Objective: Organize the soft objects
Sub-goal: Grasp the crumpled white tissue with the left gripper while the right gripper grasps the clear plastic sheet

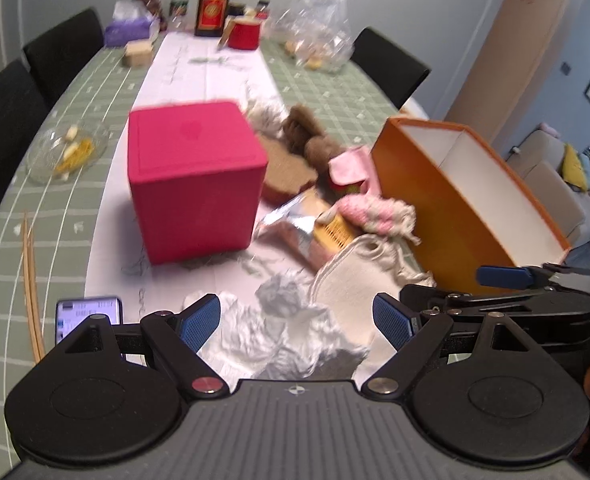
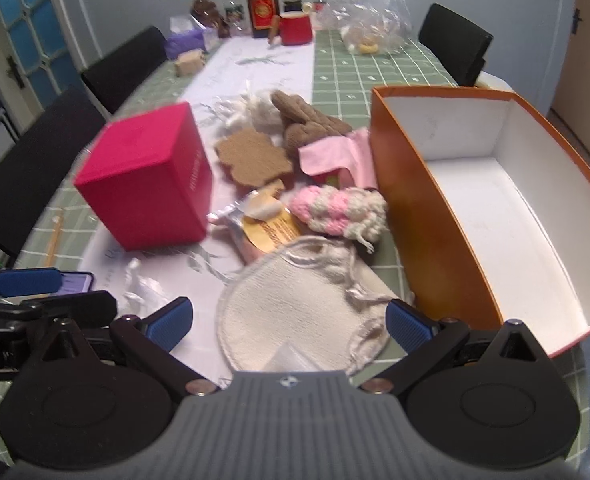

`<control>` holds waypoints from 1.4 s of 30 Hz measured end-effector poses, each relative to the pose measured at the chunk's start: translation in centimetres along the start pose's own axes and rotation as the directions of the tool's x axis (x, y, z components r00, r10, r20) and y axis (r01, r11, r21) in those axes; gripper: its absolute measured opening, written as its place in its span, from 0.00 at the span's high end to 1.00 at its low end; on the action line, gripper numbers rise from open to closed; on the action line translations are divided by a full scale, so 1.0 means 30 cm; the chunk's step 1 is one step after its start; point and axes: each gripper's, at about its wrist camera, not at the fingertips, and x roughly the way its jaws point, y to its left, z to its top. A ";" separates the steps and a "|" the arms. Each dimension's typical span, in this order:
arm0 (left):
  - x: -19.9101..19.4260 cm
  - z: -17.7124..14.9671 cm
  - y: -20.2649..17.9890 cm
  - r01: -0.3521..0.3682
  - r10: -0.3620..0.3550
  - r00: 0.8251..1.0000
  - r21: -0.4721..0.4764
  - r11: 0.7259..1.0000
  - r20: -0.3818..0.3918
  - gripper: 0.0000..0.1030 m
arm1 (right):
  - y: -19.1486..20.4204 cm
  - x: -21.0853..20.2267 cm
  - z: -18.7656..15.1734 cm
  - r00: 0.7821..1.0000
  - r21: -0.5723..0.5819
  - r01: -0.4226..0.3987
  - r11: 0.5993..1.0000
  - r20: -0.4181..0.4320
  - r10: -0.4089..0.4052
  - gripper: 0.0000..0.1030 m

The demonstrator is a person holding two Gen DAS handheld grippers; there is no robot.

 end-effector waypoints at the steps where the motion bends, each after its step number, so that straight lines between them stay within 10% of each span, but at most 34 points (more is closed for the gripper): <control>1: -0.005 -0.002 -0.008 -0.001 0.001 1.000 0.020 1.000 0.009 0.02 | -0.003 -0.008 -0.001 1.000 -0.001 -0.011 1.000 0.021 0.011 0.02; 12: 0.044 -0.105 -0.039 -0.002 0.009 1.000 0.226 0.974 -0.028 0.10 | -0.042 -0.024 -0.086 0.985 -0.126 -0.102 0.987 0.126 0.118 0.02; 29: 0.183 -0.147 0.025 -0.069 0.093 0.990 0.221 0.973 -0.102 0.14 | -0.091 0.122 -0.243 0.979 0.055 -0.099 0.994 -0.171 0.107 0.03; 42: 0.290 -0.150 0.054 -0.118 0.147 0.977 0.183 0.976 -0.154 0.18 | -0.070 0.174 -0.246 0.972 0.112 -0.054 0.992 -0.220 0.077 0.08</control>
